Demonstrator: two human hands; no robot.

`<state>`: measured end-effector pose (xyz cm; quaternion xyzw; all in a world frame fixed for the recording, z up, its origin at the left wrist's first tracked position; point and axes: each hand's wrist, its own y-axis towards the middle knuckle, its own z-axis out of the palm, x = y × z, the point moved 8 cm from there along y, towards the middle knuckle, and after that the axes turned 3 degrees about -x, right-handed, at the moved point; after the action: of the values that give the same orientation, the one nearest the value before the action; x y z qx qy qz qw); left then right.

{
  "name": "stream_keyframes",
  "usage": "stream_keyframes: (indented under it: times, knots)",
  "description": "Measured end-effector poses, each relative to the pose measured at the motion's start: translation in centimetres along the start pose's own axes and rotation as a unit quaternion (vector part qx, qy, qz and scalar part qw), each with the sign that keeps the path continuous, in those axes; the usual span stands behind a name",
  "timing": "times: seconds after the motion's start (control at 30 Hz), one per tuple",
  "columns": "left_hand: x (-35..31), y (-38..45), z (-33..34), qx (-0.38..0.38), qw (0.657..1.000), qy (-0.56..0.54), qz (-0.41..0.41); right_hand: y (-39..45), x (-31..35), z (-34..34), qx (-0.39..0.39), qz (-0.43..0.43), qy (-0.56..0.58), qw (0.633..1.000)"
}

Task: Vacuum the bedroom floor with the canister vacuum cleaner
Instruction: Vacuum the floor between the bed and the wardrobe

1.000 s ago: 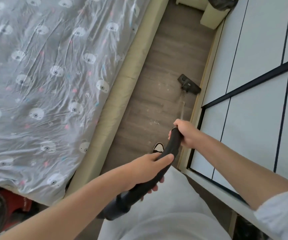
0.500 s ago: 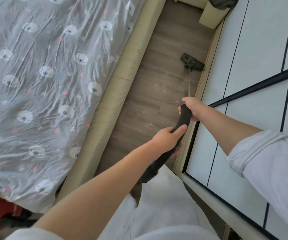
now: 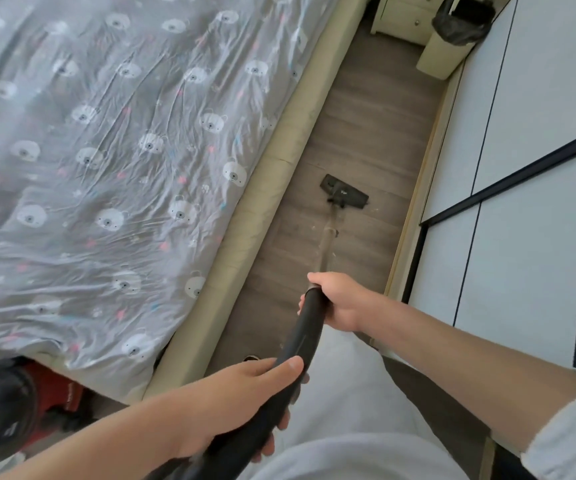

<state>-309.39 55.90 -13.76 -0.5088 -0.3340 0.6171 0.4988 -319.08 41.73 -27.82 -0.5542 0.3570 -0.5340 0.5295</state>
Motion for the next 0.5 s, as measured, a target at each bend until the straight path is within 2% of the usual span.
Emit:
stream_keyframes:
  times: [0.1, 0.23, 0.33, 0.5]
  knots:
    - [-1.6, -0.3, 0.3, 0.019, 1.000, 0.005, 0.006, -1.0, 1.3, -0.1, -0.003, -0.004, -0.008, 1.000]
    - [-6.4, 4.3, 2.4, 0.026, 0.999, -0.009, 0.035, 0.1, 6.8, -3.8, -0.038, -0.025, -0.037, 0.998]
    - [-11.6, 9.7, 4.1, -0.011, 0.997, -0.006, 0.073, 2.5, 13.0, -7.9, -0.068, -0.040, -0.090, 0.993]
    - [-24.6, 19.8, 5.7, -0.056, 0.988, -0.005, 0.146, 7.8, 26.5, -14.7, -0.123, -0.071, -0.158, 0.977]
